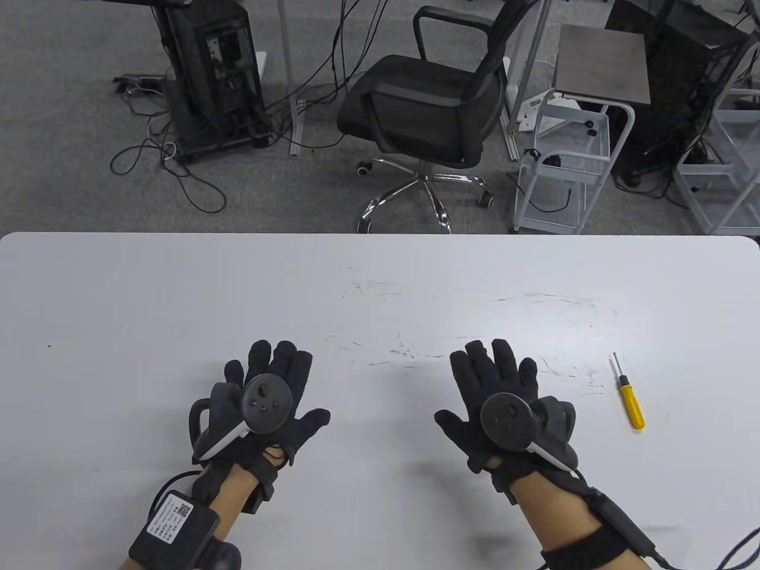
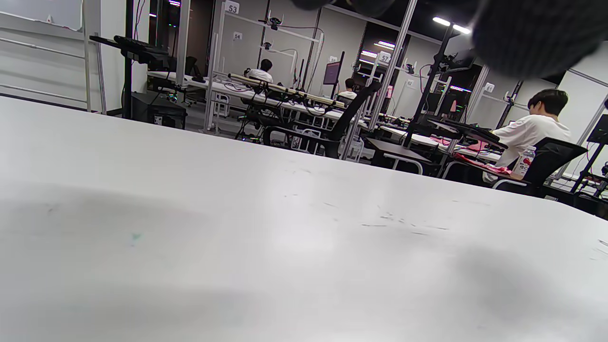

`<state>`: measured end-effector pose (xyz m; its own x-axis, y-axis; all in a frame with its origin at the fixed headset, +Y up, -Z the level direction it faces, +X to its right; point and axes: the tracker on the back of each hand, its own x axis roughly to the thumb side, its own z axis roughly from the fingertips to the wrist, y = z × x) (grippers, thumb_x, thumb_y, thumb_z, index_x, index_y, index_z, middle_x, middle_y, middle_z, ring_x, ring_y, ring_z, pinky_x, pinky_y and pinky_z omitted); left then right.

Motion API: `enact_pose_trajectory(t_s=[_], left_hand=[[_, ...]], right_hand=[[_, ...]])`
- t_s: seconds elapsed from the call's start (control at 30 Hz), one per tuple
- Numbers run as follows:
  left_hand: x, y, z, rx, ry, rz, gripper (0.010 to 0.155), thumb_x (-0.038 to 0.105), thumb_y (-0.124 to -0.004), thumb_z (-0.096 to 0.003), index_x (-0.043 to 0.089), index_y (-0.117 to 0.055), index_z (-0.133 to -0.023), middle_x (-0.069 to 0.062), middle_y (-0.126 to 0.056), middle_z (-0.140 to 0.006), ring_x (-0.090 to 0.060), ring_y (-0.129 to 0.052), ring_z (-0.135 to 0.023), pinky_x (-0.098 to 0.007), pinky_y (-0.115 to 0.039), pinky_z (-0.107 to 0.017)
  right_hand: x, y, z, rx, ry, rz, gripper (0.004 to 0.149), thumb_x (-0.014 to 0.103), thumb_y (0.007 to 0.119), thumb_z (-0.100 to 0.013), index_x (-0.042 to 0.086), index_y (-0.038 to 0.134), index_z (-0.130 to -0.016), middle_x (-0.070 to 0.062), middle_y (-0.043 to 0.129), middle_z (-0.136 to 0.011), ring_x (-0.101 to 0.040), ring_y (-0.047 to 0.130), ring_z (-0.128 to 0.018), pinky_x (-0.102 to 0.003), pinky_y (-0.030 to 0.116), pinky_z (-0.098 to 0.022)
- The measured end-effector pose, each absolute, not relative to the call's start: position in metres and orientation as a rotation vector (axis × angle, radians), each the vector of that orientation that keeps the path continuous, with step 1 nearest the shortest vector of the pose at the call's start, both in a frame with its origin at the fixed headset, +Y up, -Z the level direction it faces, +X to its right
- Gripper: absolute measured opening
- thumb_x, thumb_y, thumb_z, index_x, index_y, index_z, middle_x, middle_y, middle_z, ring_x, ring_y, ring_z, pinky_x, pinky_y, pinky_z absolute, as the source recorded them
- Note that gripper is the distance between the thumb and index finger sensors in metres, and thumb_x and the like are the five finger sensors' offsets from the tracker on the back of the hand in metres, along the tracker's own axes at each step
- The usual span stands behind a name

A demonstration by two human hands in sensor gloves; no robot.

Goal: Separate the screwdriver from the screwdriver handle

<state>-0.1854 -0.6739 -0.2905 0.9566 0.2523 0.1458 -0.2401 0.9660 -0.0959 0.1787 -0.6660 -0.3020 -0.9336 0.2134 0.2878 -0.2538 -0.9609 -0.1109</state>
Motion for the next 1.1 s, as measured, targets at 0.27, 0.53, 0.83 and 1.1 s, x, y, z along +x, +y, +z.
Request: enact_pose_trajectory(t_s=[0.27, 0.53, 0.83, 1.1], left_hand=[[-0.186, -0.674, -0.291, -0.086, -0.158, 0.255, 0.090, 0.072, -0.075, -0.0405, 0.038, -0.031, -0.112, 0.007, -0.024, -0.119, -0.037, -0.016, -0.116, -0.066, -0.021, -0.079], [-0.185, -0.675, -0.291, -0.089, -0.162, 0.251, 0.090, 0.072, -0.075, -0.0405, 0.038, -0.031, -0.112, 0.006, -0.024, -0.119, -0.037, -0.017, -0.116, -0.066, -0.022, -0.079], [-0.186, -0.674, -0.291, -0.087, -0.161, 0.256, 0.090, 0.072, -0.075, -0.0405, 0.038, -0.031, -0.112, 0.006, -0.025, -0.119, -0.037, -0.017, -0.116, -0.066, -0.022, -0.079], [-0.188, -0.674, -0.291, -0.087, -0.155, 0.253, 0.090, 0.072, -0.075, -0.0407, 0.038, -0.031, -0.112, 0.006, -0.025, -0.119, -0.037, -0.018, -0.116, -0.066, -0.022, -0.079]], right_hand=[[0.234, -0.676, -0.324, 0.062, -0.179, 2.837, 0.086, 0.062, 0.086, -0.051, 0.025, 0.042, -0.114, 0.002, 0.032, -0.120, -0.046, 0.032, -0.114, -0.073, 0.030, -0.075], [0.300, -0.695, -0.344, -0.312, -0.146, 2.811, 0.079, 0.053, 0.089, -0.052, 0.020, 0.050, -0.112, -0.001, 0.040, -0.117, -0.045, 0.043, -0.111, -0.069, 0.041, -0.076], [0.371, -0.717, -0.355, -0.777, 0.007, 2.764, 0.073, 0.045, 0.091, -0.052, 0.017, 0.055, -0.109, -0.004, 0.046, -0.114, -0.045, 0.054, -0.105, -0.065, 0.050, -0.075], [0.403, -0.739, -0.356, -0.987, 0.187, 2.713, 0.069, 0.042, 0.091, -0.053, 0.015, 0.058, -0.108, -0.005, 0.050, -0.112, -0.044, 0.058, -0.102, -0.063, 0.052, -0.074]])
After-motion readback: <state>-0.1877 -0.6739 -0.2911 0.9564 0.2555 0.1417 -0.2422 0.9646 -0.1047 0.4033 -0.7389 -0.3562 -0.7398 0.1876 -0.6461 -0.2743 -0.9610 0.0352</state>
